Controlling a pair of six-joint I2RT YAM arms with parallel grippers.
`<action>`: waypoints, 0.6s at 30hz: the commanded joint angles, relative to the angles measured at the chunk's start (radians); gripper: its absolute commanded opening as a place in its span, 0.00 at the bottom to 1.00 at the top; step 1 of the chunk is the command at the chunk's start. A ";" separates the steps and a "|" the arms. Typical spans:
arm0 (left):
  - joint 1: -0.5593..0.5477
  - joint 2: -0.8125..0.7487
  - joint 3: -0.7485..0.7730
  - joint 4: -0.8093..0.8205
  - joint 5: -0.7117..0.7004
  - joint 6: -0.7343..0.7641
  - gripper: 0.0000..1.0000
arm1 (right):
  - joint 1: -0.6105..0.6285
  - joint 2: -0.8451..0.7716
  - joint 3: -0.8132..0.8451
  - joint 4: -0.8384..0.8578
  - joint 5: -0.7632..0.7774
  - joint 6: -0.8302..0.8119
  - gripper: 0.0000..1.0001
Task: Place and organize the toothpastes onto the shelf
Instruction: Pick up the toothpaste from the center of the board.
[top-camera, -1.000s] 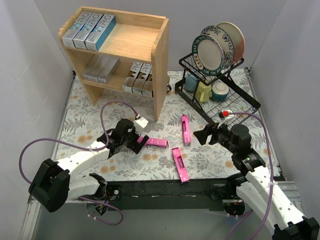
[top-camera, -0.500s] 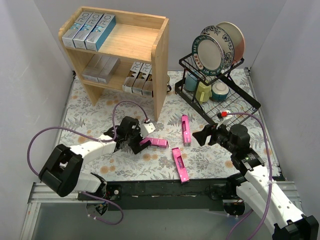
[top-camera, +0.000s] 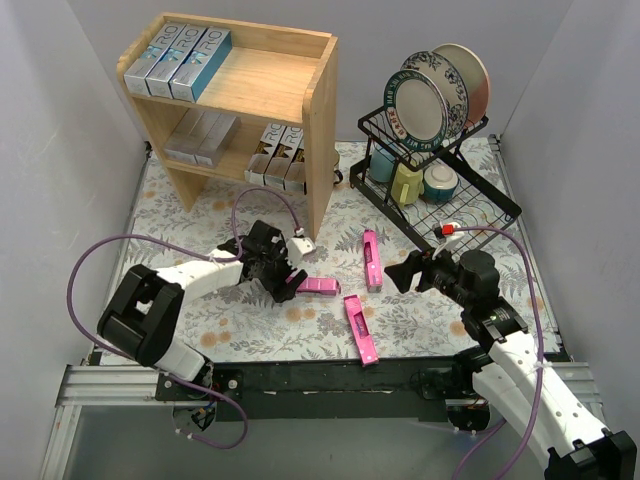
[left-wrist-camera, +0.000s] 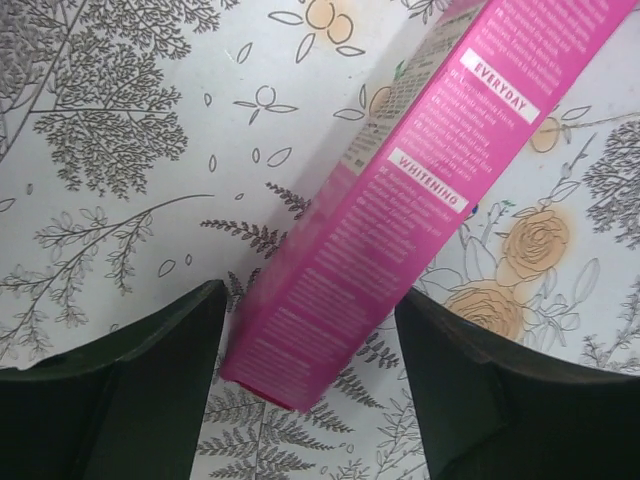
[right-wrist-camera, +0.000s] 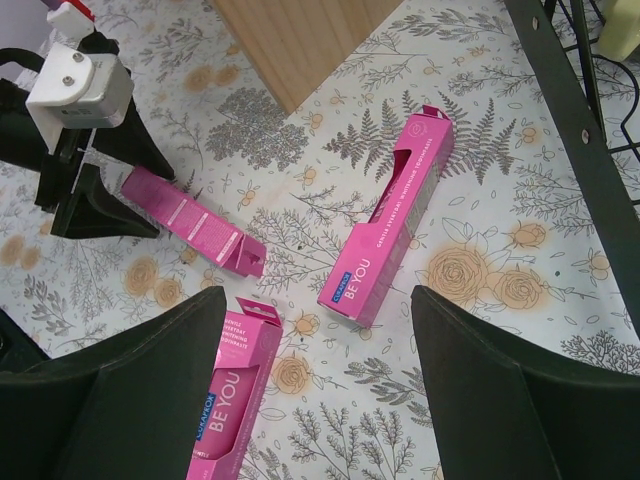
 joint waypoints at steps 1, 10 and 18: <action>0.002 0.026 0.054 -0.065 0.081 -0.207 0.62 | -0.002 -0.010 -0.006 0.060 -0.013 -0.008 0.83; -0.003 0.026 0.088 -0.039 0.164 -0.474 0.39 | -0.004 0.002 -0.002 0.064 -0.019 -0.008 0.83; -0.002 -0.127 -0.018 0.065 0.233 -0.698 0.36 | -0.004 -0.007 -0.003 0.058 -0.011 -0.008 0.83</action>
